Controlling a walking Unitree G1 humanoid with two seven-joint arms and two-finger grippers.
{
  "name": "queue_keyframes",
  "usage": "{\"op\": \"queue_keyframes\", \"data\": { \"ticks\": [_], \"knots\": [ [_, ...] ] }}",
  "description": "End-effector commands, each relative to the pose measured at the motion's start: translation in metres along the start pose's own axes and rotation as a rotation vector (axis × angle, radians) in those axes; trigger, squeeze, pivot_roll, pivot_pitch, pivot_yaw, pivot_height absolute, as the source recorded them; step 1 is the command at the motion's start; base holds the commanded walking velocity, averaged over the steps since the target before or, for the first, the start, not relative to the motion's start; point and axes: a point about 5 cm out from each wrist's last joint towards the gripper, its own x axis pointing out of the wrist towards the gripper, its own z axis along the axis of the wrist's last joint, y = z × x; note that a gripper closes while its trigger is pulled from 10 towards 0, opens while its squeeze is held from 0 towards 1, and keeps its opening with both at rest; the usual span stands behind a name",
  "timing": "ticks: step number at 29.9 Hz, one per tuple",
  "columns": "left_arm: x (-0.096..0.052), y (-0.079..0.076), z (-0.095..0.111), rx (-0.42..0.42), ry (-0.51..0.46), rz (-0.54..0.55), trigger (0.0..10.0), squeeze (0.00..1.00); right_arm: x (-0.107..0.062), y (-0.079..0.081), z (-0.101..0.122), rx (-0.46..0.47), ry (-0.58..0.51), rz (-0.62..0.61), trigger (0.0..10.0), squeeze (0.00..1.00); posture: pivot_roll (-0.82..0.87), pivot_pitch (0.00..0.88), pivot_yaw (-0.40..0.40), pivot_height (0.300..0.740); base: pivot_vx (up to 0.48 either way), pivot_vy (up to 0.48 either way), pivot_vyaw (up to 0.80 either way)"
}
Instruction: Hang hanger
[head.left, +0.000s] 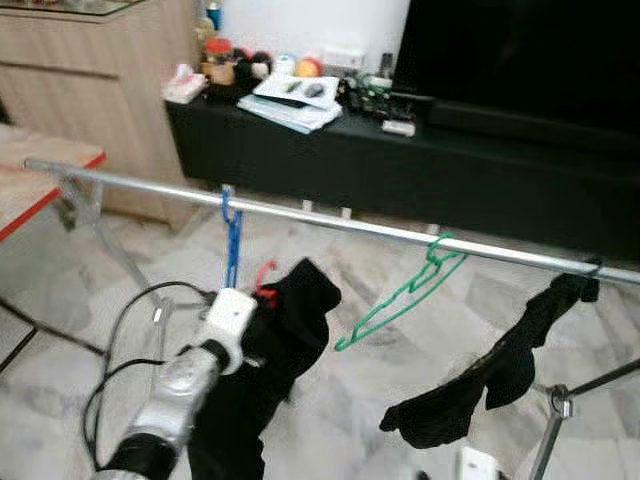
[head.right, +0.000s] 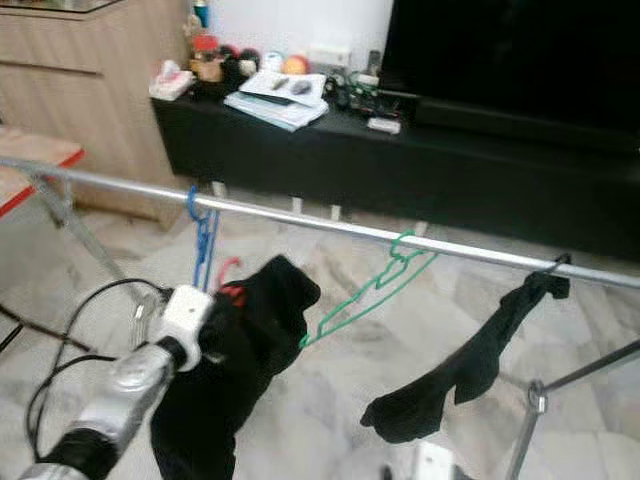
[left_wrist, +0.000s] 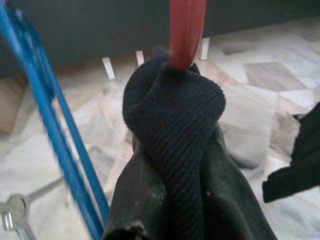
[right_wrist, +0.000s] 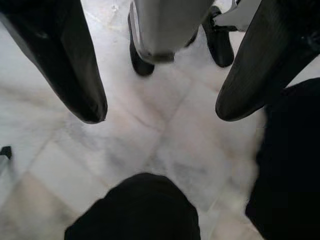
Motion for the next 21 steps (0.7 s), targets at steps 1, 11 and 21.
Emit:
{"op": "queue_keyframes", "data": {
  "ticks": [1, 11, 21],
  "knots": [
    [0.004, -0.005, 0.010, 0.005, -0.050, -0.014, 10.0, 0.00, -0.002, -0.013, -0.003, -0.002, 0.013, -0.036, 10.0, 0.00, -0.06, 0.106, -0.001, 0.740, 0.304, 0.000, 0.00],
    [0.004, -0.005, 0.010, 0.005, -0.050, -0.014, 10.0, 0.00, -0.002, -0.013, -0.003, -0.002, 0.013, -0.036, 10.0, 0.00, -0.06, 0.106, -0.001, 0.740, 0.304, 0.000, 0.00],
    [0.018, -0.026, 0.030, 0.072, -0.109, -0.200, 10.0, 0.00, -0.001, -0.013, -0.002, -0.014, 0.012, -0.035, 10.0, 0.00, -0.06, 0.091, -0.011, 0.740, 0.122, 0.000, 0.00]
  ]
}}
